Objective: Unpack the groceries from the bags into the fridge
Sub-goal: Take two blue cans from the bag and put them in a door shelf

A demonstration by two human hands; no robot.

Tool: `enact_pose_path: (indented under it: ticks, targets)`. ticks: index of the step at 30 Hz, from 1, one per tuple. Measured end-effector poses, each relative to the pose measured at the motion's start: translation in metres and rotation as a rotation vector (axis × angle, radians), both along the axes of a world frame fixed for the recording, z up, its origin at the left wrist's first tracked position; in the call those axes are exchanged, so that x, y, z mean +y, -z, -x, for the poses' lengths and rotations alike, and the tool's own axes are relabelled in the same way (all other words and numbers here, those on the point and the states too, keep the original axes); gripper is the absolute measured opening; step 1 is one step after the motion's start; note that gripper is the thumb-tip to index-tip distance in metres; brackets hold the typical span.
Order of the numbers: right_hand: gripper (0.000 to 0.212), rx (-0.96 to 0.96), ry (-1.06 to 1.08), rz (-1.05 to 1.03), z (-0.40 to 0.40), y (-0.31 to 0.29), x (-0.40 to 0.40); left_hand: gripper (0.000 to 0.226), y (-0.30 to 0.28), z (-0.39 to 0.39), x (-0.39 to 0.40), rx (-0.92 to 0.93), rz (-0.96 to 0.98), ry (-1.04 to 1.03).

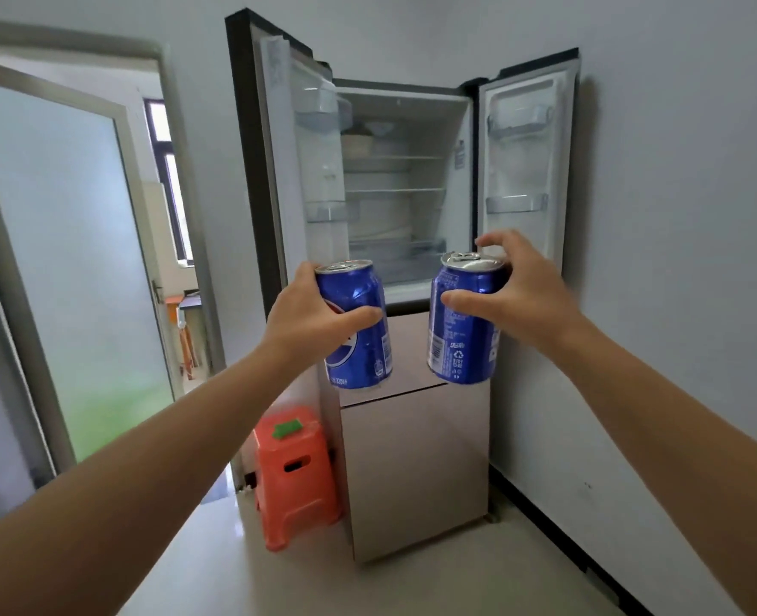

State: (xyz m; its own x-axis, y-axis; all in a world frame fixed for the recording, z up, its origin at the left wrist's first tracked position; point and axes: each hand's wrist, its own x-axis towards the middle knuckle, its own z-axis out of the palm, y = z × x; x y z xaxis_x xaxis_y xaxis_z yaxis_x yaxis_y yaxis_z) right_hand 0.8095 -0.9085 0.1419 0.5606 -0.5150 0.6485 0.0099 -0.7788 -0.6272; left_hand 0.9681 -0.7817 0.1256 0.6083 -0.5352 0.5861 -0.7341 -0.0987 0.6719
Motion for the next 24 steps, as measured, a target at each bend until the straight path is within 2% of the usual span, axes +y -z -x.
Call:
enact_pose_path:
  ticks: [10,17,24]
  targets:
    - [0.067,-0.172,-0.071,-0.008,-0.135,-0.055,-0.143,0.066,-0.066,-0.104,-0.115,-0.138,0.102,-0.157]
    - [0.051,-0.272,-0.138,0.032,-0.266,-0.117,-0.233,0.072,-0.129,-0.216,-0.187,-0.229,0.181,-0.334]
    - [0.047,-0.408,-0.214,0.010,-0.382,-0.163,-0.308,0.068,-0.173,-0.298,-0.257,-0.311,0.202,-0.484]
